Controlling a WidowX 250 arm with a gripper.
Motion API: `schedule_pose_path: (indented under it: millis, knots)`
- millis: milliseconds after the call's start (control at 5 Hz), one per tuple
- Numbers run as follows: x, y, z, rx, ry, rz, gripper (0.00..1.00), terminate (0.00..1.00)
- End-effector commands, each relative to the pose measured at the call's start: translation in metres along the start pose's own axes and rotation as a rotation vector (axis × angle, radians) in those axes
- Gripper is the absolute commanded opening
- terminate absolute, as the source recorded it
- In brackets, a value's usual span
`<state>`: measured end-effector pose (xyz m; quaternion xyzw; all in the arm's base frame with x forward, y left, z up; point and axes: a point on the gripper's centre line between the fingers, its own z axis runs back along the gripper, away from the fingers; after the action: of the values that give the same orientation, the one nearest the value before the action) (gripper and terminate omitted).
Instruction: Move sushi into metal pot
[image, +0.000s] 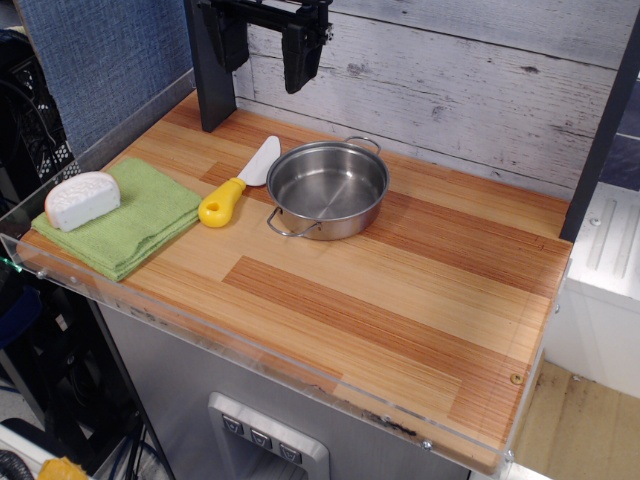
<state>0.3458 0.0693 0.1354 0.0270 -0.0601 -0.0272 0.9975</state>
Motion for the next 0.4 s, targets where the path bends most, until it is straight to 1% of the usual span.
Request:
schedule_pose_path:
  millis: [0, 200]
  knots:
    - [0.0, 0.0, 0.0, 0.0, 0.0, 0.0, 1.0, 0.0]
    - [-0.007, 0.017, -0.006, 0.018, 0.02, 0.027, 1.0, 0.0]
